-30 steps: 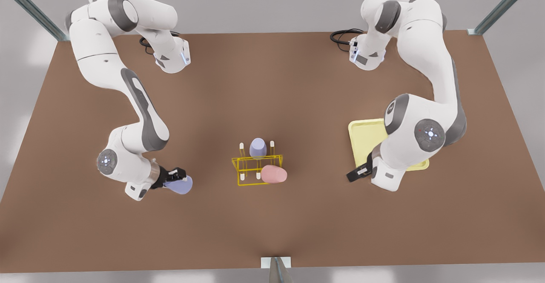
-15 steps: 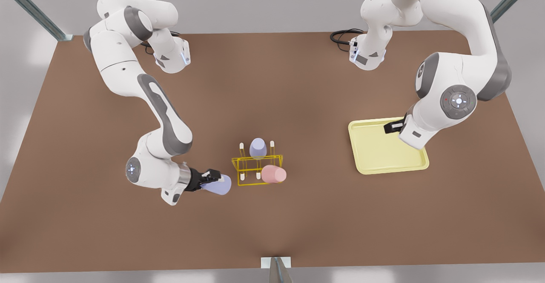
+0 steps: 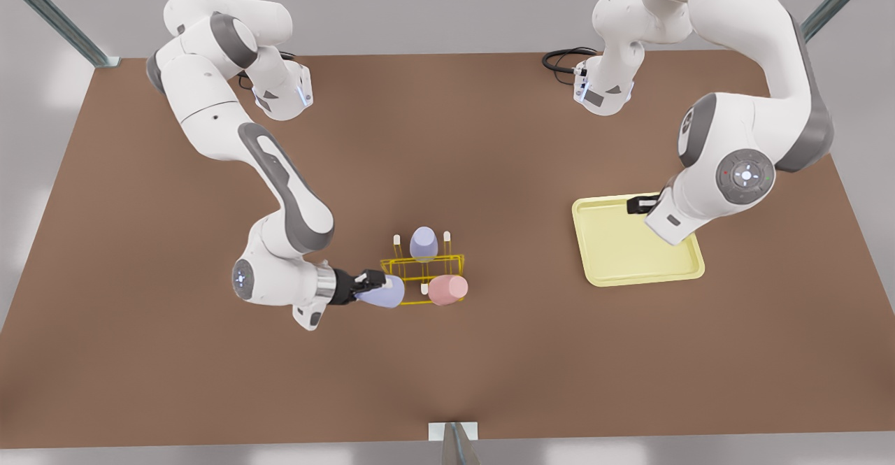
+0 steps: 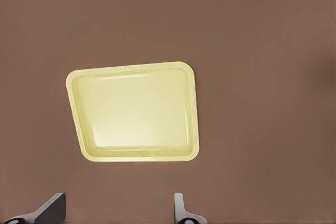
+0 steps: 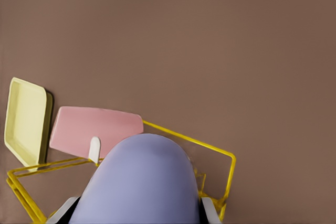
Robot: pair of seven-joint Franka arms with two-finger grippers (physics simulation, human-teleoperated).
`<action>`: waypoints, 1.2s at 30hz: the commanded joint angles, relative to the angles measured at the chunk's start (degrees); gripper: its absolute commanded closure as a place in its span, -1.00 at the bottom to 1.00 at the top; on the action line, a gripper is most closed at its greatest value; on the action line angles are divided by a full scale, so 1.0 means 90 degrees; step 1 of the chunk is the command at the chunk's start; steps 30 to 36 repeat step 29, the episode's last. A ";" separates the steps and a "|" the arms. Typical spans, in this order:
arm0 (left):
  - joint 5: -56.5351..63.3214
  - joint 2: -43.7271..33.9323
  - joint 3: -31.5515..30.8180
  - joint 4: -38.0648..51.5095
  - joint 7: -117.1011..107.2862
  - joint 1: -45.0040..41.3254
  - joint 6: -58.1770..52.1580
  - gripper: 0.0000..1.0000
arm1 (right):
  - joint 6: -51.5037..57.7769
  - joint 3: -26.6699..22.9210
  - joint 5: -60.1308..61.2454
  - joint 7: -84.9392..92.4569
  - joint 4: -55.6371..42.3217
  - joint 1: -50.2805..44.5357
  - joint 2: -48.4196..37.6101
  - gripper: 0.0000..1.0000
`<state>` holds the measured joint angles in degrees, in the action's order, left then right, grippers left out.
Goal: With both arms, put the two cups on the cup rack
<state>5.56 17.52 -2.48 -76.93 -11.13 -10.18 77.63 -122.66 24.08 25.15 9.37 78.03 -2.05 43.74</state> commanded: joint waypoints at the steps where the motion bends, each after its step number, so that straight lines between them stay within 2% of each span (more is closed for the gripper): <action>1: 0.0007 0.0006 -0.0008 0.0003 0.0778 -0.0012 0.0036 -1.00 | 0.0015 0.0020 0.0096 -0.0016 -0.0008 -0.0036 0.0013 -0.62; 4: 0.0007 0.0006 -0.0008 0.0003 0.0778 -0.0012 0.0036 -1.00 | 0.0015 0.0030 0.0096 -0.0006 -0.0027 -0.0065 0.0081 -0.62; 5: 0.0007 0.0006 -0.0008 0.0003 0.0778 -0.0012 0.0036 -1.00 | 0.0015 0.0030 0.0096 -0.0054 -0.0106 -0.0104 0.0130 -1.00; 14: -0.0198 -0.0003 -0.0008 0.0100 0.0817 -0.0012 0.0017 -1.00 | 0.0229 0.0020 0.0193 -0.0084 -0.0593 -0.0173 0.0199 -1.00; 15: -0.0198 -0.0003 -0.0008 0.0091 0.0817 -0.0022 0.0017 -1.00 | 0.0941 -0.0251 0.0087 -0.0103 -0.0867 -0.0144 -0.0083 -1.00; 16: -0.0198 -0.0003 -0.0027 0.0091 0.0807 -0.0032 0.0007 -1.00 | 0.1967 -0.1414 -0.1219 -0.0065 -0.0926 -0.0095 -0.0543 -1.00; 17: -0.0198 -0.0003 -0.0027 0.0091 0.0817 -0.0032 0.0007 -1.00 | 0.2681 -0.2049 -0.2900 -0.0094 -0.0926 0.0169 -0.0983 -1.00; 18: -0.0198 -0.0003 -0.0086 0.0091 0.0797 -0.0022 0.0007 -1.00 | 0.3013 -0.2479 -0.3926 -0.0065 -0.0907 0.0169 -0.1198 -1.00; 19: -0.0198 -0.0013 -0.0096 0.0091 0.0778 -0.0012 -0.0012 -1.00 | 0.3627 -0.2782 -0.4006 -0.0045 -0.0984 0.0149 -0.1432 -1.00; 20: -0.0218 -0.0013 -0.0096 0.0091 0.0768 -0.0002 -0.0061 -1.00 | 0.4497 -0.2754 -0.3986 -0.0064 -0.1433 0.0120 -0.1540 -1.00; 22: -0.0315 0.0006 -0.0096 0.0091 0.0778 -0.0002 -0.0247 -1.00 | 0.5034 -0.2695 -0.3947 -0.0016 -0.1434 0.0120 -0.2301 -1.00; 26: -0.0628 0.0045 -0.0096 0.0091 0.0758 0.0017 -0.0247 -1.00 | 0.4996 -0.2685 -0.3762 0.0004 -0.0594 0.0130 -0.3317 -1.00; 36: -0.0628 0.0055 -0.0096 0.0071 0.0758 0.0017 -0.0237 -1.00 | 0.4986 -0.2685 -0.3566 -0.0035 -0.0418 0.0159 -0.3503 -1.00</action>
